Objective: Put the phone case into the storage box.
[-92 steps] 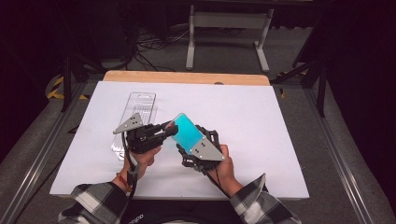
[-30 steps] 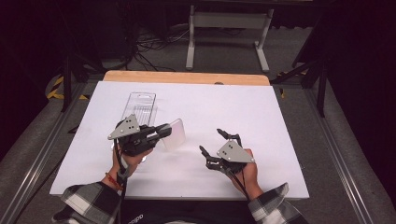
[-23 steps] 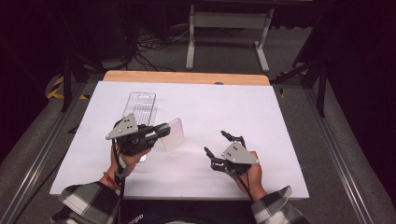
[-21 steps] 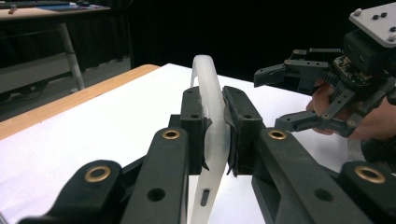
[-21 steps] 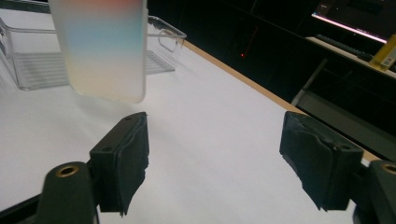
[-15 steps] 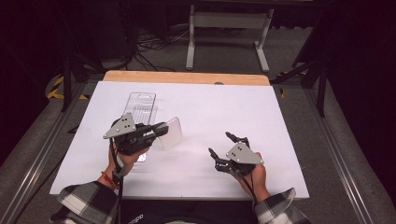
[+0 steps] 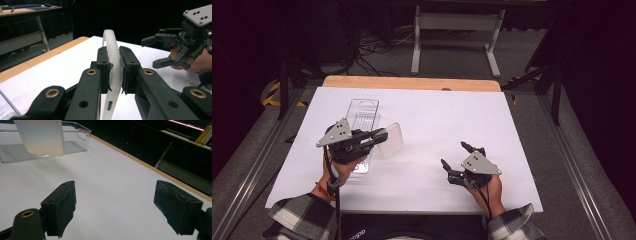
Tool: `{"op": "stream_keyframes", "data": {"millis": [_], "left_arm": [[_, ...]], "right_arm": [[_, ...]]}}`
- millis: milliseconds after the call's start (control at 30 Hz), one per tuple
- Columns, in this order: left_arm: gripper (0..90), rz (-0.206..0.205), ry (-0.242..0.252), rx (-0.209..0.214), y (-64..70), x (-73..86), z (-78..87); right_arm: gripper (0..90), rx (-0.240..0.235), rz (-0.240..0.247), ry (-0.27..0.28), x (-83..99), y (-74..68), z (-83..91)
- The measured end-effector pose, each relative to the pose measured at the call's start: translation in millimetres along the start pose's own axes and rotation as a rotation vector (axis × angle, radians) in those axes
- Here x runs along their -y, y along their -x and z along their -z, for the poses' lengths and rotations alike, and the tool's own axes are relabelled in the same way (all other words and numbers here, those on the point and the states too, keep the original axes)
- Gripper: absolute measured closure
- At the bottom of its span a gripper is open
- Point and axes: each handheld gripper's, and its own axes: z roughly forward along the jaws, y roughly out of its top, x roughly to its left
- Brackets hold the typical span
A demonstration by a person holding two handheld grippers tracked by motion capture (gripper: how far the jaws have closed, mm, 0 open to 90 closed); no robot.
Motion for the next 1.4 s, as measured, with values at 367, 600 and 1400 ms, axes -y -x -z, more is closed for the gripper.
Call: {"op": "stream_keyframes", "data": {"millis": [367, 600, 1400], "left_arm": [[79.6, -0.022, -0.013, 0.006, -0.3, -3.6, -0.4], [79.6, -0.032, -0.003, -0.009, -4.2, -6.6, 7.4], [79.6, -0.038, 0.012, -0.047, -17.4, -11.7, 35.1]], "right_arm": [[19.0, 0.014, 0.002, 0.002, 1.0, 3.5, -1.9], [19.3, 0.009, 0.006, -0.003, 1.3, 3.7, -2.9], [19.5, 0.006, 0.001, -0.008, 1.7, 4.0, -3.7]]}}
